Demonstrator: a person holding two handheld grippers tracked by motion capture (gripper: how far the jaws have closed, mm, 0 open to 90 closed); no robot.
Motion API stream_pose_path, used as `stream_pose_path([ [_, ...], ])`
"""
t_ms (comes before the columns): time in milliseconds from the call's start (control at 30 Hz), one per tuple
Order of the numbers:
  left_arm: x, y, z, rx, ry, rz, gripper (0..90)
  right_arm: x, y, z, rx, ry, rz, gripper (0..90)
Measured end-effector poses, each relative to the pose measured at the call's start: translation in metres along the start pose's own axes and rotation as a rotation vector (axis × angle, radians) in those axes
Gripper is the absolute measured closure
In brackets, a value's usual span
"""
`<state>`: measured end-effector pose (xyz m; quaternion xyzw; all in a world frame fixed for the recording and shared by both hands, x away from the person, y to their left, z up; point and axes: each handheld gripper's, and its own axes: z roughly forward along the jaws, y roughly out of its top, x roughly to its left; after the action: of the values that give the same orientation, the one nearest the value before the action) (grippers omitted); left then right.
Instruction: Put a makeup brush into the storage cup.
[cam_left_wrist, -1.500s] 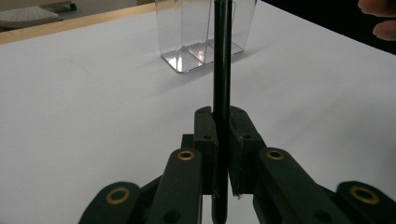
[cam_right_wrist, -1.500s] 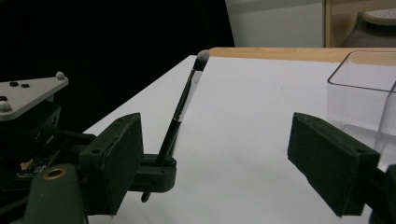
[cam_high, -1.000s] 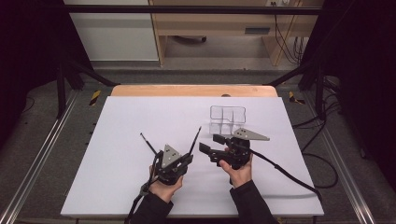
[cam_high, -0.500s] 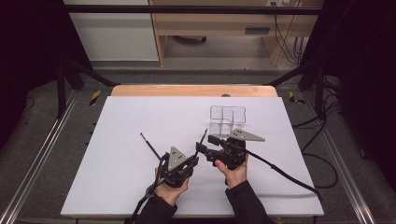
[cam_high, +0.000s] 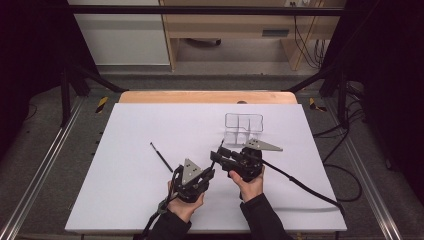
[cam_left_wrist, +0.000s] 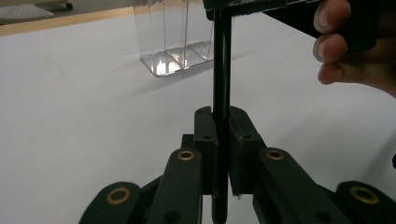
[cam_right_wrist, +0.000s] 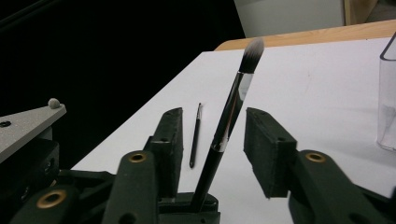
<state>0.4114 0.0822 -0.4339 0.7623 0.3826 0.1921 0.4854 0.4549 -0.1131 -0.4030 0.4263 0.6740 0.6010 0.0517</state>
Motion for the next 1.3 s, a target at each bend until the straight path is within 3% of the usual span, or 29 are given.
stream_pose_path([
  [400,-0.001,0.0,0.0,-0.003,0.0,-0.001,82.9,-0.003,-0.001,0.0,0.022,0.013,0.031,79.5],
  [800,0.002,0.001,0.0,0.004,-0.022,0.006,80.7,-0.002,0.0,-0.001,0.019,0.068,0.036,83.8],
  [967,0.007,0.002,-0.001,0.016,-0.049,0.036,69.3,-0.003,0.001,-0.003,0.022,0.063,0.016,83.9],
  [1033,0.009,0.003,-0.003,0.011,-0.083,0.043,62.7,-0.003,0.002,-0.004,0.019,0.05,0.005,83.9],
  [1133,0.013,0.005,-0.005,0.016,-0.095,0.07,51.6,-0.003,0.003,-0.006,0.012,0.029,-0.014,83.9],
  [1200,0.016,0.006,-0.007,0.021,-0.117,0.065,41.6,-0.003,0.005,-0.008,0.006,0.017,-0.032,83.9],
  [1300,0.02,0.007,-0.01,0.023,-0.123,0.09,35.3,-0.004,0.006,-0.01,0.0,0.009,-0.042,83.9],
])
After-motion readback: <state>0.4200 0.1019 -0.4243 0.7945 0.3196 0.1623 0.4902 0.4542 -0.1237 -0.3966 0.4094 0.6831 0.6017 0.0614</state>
